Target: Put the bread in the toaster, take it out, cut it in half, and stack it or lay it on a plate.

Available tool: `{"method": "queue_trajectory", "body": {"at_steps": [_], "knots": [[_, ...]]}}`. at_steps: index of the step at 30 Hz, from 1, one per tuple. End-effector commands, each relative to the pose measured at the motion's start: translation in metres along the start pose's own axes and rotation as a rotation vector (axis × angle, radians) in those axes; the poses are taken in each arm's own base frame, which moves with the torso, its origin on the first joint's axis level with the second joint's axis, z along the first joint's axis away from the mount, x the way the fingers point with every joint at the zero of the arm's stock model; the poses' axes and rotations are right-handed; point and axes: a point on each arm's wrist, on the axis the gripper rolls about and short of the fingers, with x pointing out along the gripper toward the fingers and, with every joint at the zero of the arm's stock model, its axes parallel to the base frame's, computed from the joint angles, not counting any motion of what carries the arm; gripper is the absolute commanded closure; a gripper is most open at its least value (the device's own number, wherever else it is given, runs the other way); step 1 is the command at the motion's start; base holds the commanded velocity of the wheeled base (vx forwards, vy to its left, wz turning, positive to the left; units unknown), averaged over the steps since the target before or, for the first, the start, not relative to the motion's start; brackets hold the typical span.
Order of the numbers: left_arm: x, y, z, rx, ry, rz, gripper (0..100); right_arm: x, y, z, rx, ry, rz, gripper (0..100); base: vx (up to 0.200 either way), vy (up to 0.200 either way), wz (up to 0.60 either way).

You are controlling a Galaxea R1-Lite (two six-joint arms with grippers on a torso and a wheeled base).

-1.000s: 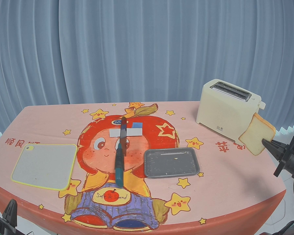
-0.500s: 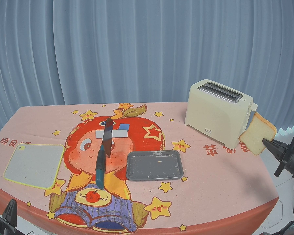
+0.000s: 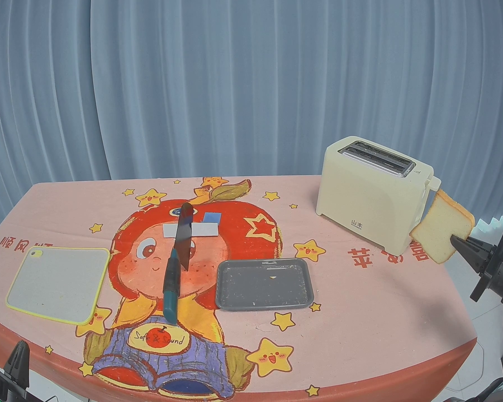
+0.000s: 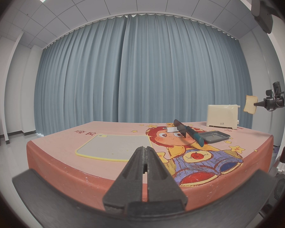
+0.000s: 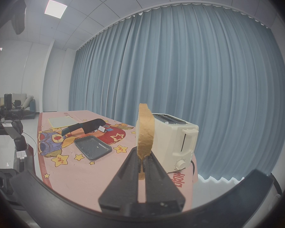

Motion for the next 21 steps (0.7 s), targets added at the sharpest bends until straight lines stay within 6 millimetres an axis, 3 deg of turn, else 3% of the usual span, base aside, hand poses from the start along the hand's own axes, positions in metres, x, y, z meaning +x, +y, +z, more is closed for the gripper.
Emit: {"method": "queue_trajectory", "body": {"at_steps": [1,15,21], "knots": [[0.000,0.000,-0.005,0.000,0.001,0.001,100,0.000,0.000,0.000,0.000,-0.001,0.002,100,0.000,0.000,0.00],[0.000,0.000,-0.005,0.000,0.001,0.003,100,-0.001,-0.011,0.005,-0.001,-0.025,-0.015,100,0.000,0.000,0.00],[0.000,0.000,-0.005,0.000,0.001,0.001,100,-0.008,-0.032,0.009,0.004,-0.049,-0.031,100,0.000,0.000,0.00]]}}
